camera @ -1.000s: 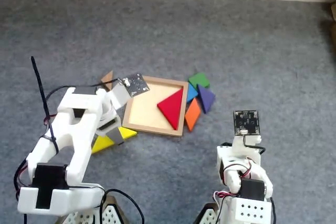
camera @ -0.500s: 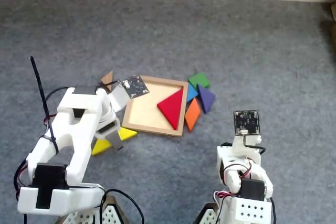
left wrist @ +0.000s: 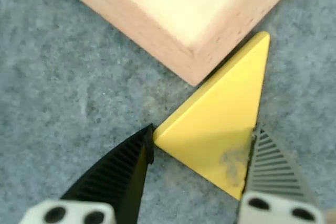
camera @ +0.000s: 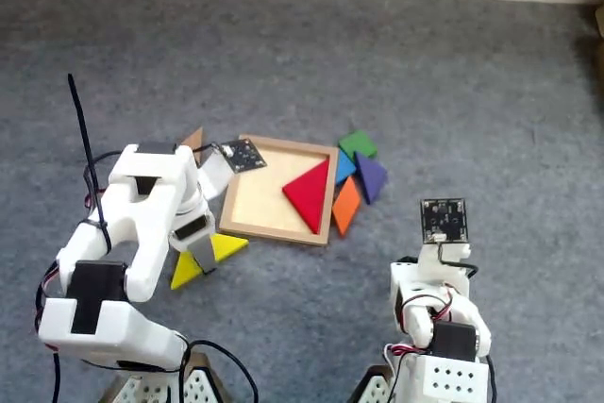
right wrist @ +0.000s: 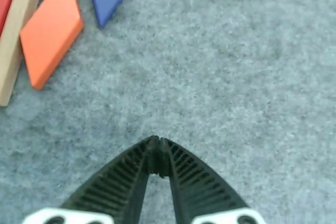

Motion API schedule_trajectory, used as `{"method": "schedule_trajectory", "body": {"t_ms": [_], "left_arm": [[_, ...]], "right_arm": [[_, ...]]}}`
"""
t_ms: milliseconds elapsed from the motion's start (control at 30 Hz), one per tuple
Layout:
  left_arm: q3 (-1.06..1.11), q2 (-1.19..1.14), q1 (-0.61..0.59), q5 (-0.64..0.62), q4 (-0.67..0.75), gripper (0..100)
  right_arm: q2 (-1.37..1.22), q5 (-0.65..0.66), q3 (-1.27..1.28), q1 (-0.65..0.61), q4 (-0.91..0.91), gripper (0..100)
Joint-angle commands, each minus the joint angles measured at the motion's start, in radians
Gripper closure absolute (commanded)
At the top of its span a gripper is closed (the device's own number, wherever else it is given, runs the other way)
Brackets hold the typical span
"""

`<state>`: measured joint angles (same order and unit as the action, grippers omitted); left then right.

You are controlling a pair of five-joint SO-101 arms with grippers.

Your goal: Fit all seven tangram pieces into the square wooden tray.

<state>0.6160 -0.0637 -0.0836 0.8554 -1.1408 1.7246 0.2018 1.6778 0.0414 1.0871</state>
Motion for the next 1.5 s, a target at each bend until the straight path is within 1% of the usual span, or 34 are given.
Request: {"method": "schedule_trajectory", "body": {"t_ms": [0, 233, 333, 500, 633, 733, 833, 900, 1000, 1100, 1233, 1333, 1467], "left_arm": [[-0.033, 0.001, -0.01, -0.006, -0.008, 75], [-0.031, 0.022, -0.008, -0.006, -0.02, 75], [-0.031, 0.094, -0.005, -0.006, -0.086, 75], [-0.028, 0.239, 0.036, -0.006, -0.178, 75], [-0.002, 0.283, 0.077, -0.066, -0.186, 75], [0.028, 0.283, 0.097, -0.075, -0.184, 74], [0.033, 0.283, 0.082, -0.077, -0.184, 74], [0.033, 0.285, 0.05, -0.077, -0.183, 71], [0.054, 0.283, -0.002, -0.092, -0.117, 65], [0.101, 0.282, -0.03, -0.106, -0.017, 64], [0.173, 0.282, -0.025, -0.104, 0.08, 64], [0.194, 0.28, -0.025, -0.104, 0.127, 64], [0.18, 0.236, -0.025, -0.104, 0.135, 64]], "right_arm": [[0.013, 0.011, 0.081, 0.012, 0.001, 98.2], [0.013, 0.011, 0.081, 0.012, 0.001, 98.2], [0.013, 0.011, 0.081, 0.012, 0.001, 98.2], [0.013, 0.011, 0.081, 0.012, 0.001, 98.2], [0.013, 0.011, 0.081, 0.012, 0.001, 98.2], [0.013, 0.011, 0.081, 0.012, 0.001, 98.2], [0.013, 0.011, 0.081, 0.012, 0.001, 98.2], [0.013, 0.011, 0.081, 0.012, 0.001, 98.2], [0.013, 0.011, 0.081, 0.012, 0.001, 98.2], [0.013, 0.011, 0.081, 0.012, 0.001, 98.2], [0.013, 0.011, 0.081, 0.012, 0.001, 98.2], [0.013, 0.011, 0.081, 0.012, 0.001, 98.2], [0.013, 0.011, 0.081, 0.012, 0.001, 98.2]]}}
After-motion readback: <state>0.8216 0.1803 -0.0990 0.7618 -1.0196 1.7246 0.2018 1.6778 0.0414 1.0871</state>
